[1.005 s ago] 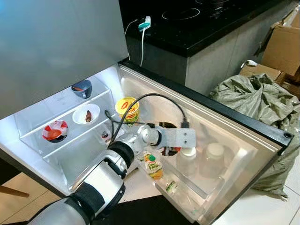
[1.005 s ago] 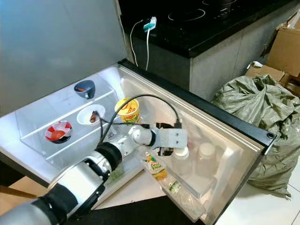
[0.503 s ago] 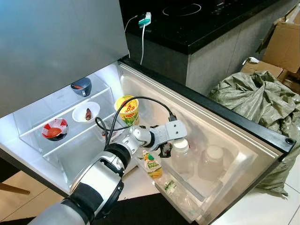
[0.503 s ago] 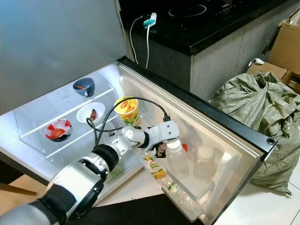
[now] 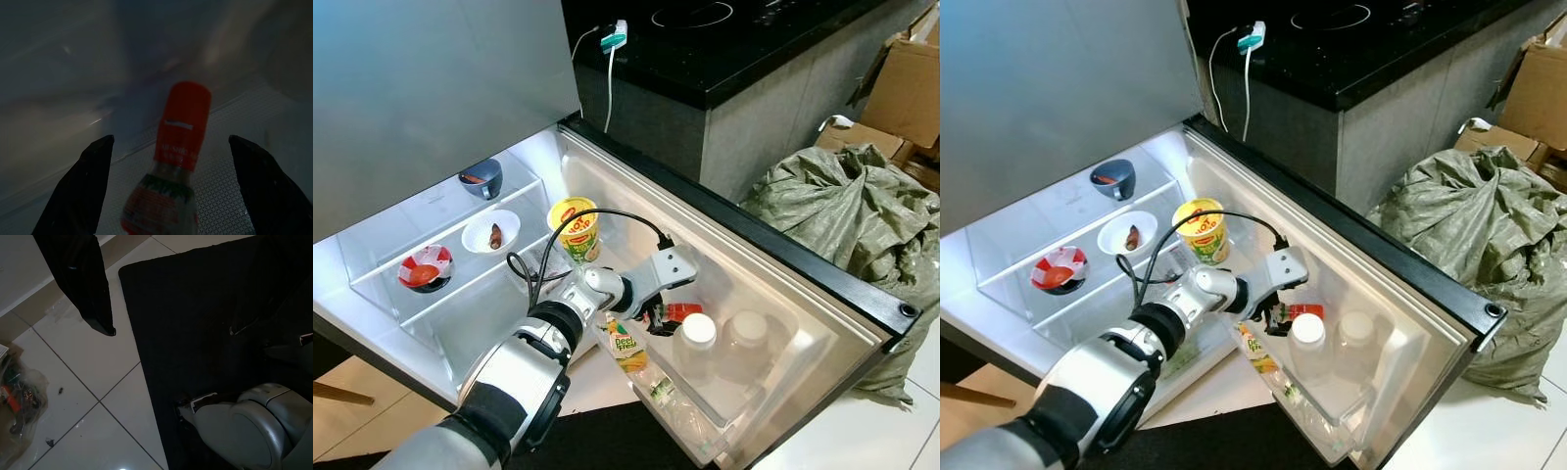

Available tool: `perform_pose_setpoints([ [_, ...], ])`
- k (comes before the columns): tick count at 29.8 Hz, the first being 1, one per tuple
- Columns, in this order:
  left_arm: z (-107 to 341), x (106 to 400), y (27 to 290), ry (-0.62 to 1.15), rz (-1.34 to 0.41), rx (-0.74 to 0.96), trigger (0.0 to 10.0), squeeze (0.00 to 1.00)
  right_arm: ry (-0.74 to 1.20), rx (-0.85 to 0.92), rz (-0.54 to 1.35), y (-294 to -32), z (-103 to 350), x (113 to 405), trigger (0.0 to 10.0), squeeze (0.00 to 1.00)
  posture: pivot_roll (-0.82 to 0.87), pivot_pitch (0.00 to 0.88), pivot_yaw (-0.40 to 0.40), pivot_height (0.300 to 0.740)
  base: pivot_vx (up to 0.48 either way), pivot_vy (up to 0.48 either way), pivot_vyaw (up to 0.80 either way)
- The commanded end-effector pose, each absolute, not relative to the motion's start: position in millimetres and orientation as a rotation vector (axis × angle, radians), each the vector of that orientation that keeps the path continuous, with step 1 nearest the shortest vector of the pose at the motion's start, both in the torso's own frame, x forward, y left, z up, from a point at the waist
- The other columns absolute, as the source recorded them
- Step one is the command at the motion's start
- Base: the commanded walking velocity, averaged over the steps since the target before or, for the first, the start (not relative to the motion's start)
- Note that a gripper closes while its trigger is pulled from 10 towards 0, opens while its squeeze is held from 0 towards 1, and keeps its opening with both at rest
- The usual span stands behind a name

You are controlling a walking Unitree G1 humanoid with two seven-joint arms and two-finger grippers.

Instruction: Restocking fridge

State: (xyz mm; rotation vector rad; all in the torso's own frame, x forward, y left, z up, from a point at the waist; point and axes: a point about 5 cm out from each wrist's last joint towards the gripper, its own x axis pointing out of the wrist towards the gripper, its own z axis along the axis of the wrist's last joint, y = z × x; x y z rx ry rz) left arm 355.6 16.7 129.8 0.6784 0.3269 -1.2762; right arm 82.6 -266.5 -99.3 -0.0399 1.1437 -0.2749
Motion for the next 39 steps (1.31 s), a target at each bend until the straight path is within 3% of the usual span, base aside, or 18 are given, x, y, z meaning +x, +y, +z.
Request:
perform_pose_setpoints([
  [1,122,357,31,0.363,-1.251,0.801,10.0,0.00,1.167,-0.021,-0.272,-262,-102,75,10.0,0.00,-0.28,0.172,0.138,0.740,0.000,0.000,0.00],
  [15,115,351,18,0.306,-1.271,0.944,10.0,0.00,1.166,-0.008,-0.279,-258,-104,71,10.0,0.00,-0.29,0.186,0.151,0.740,0.000,0.000,0.00],
  [16,114,350,17,0.309,-1.277,0.943,9.4,0.00,1.167,-0.007,-0.280,-258,-104,71,10.0,0.00,-0.29,0.186,0.151,0.740,0.000,0.000,0.00],
  [17,113,349,17,0.314,-1.286,0.941,6.2,0.00,1.167,-0.006,-0.281,-258,-104,71,10.0,0.00,-0.29,0.187,0.152,0.740,0.000,0.000,0.00],
  [18,112,348,17,0.320,-1.296,0.939,0.0,0.00,1.168,-0.006,-0.282,-258,-104,70,10.0,0.00,-0.29,0.187,0.152,0.740,0.000,0.000,0.00],
  [31,98,342,21,0.355,-1.328,1.051,0.0,0.00,1.157,-0.006,-0.288,-260,-103,72,10.0,0.00,-0.29,0.192,0.151,0.740,0.000,0.000,0.00],
  [32,97,341,21,0.357,-1.331,1.060,1.8,0.00,1.155,-0.007,-0.287,-260,-103,72,10.0,0.00,-0.29,0.192,0.151,0.740,0.000,0.000,0.00],
  [34,96,341,21,0.358,-1.333,1.060,1.8,0.00,1.155,-0.007,-0.287,-260,-103,72,10.0,0.00,-0.29,0.192,0.151,0.740,0.000,0.000,0.00],
  [35,96,341,21,0.358,-1.334,1.062,5.6,0.00,1.155,-0.007,-0.286,-260,-103,72,10.0,0.00,-0.29,0.193,0.151,0.740,0.000,0.000,0.00],
  [36,96,341,21,0.358,-1.334,1.062,5.6,0.00,1.155,-0.007,-0.286,-260,-103,72,10.0,0.00,-0.29,0.193,0.151,0.740,0.000,0.000,0.00],
  [37,97,341,21,0.354,-1.334,1.068,10.0,0.00,1.154,-0.007,-0.286,-260,-103,73,10.0,0.00,-0.29,0.193,0.151,0.740,0.000,0.000,0.00],
  [39,97,341,21,0.352,-1.333,1.069,10.0,0.00,1.154,-0.007,-0.286,-259,-103,73,10.0,0.00,-0.29,0.193,0.152,0.740,0.000,0.000,0.00],
])
